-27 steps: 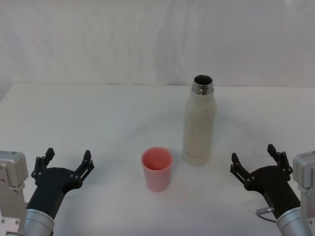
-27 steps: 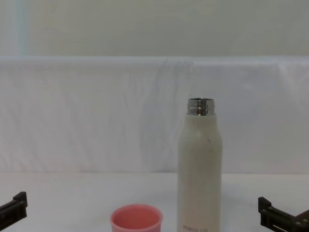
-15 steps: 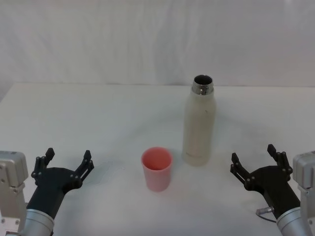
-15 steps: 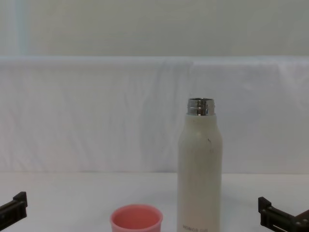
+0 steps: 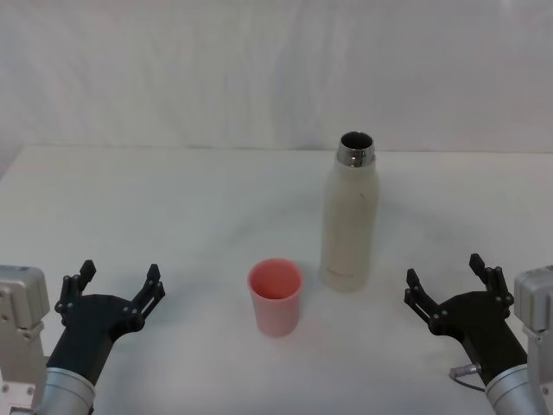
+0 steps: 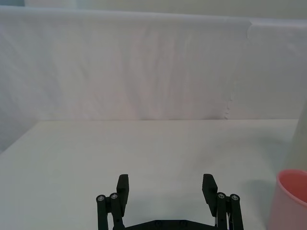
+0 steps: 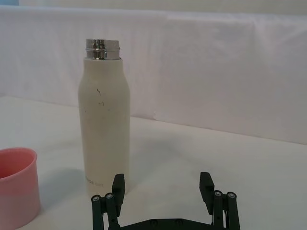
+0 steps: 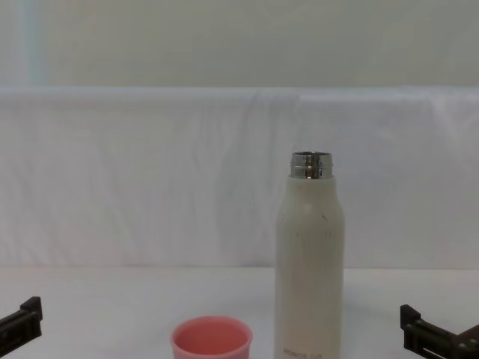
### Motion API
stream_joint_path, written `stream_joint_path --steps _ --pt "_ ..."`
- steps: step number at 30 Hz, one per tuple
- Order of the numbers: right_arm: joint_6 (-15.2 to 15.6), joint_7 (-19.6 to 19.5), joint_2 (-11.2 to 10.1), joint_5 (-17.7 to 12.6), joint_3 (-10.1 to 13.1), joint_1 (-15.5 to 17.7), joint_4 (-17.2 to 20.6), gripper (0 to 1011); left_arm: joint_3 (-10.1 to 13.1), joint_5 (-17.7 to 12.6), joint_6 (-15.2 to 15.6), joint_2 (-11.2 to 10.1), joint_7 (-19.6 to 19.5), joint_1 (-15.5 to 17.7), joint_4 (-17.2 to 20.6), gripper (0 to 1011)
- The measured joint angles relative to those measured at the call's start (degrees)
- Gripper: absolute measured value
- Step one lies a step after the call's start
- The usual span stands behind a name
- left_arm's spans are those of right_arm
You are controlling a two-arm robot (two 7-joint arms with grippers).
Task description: Grasp the thermos with one hand and pour water into the cup lid.
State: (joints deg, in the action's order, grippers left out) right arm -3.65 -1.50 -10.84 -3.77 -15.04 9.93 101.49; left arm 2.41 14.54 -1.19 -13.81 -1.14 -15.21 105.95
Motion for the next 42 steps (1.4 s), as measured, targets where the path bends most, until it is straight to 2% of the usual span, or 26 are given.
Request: stream_joint_path --steps 7,17,22,27,35,42 --pt "0.24 1.29 -0.07 0.19 0.27 0.11 0.48 1001 0.00 0.00 0.00 0.00 0.00 0.00 0.00 1001" --pt "3.93 6.82 -0.44 -1.05 1.31 -0.98 1.63 1001 0.00 0.00 0.00 0.00 0.00 0.00 0.00 1001" --pt "5.28 9.42 -0.19 -2.21 1.83 -2.46 1.70 1001 0.00 0.00 0.00 0.00 0.00 0.00 0.00 1001" --pt "7.34 12.44 -0.09 -3.45 1.34 -5.61 0.99 1001 0.00 0.00 0.00 0.00 0.00 0.00 0.00 1001" --pt "9.61 14.18 0.17 -3.82 -0.39 -9.90 -1.41 1001 0.00 0.00 0.00 0.00 0.00 0.00 0.00 1001" --pt "10.54 14.77 0.37 -4.48 -1.11 -11.91 -2.93 1001 0.00 0.00 0.00 0.00 0.00 0.00 0.00 1001"
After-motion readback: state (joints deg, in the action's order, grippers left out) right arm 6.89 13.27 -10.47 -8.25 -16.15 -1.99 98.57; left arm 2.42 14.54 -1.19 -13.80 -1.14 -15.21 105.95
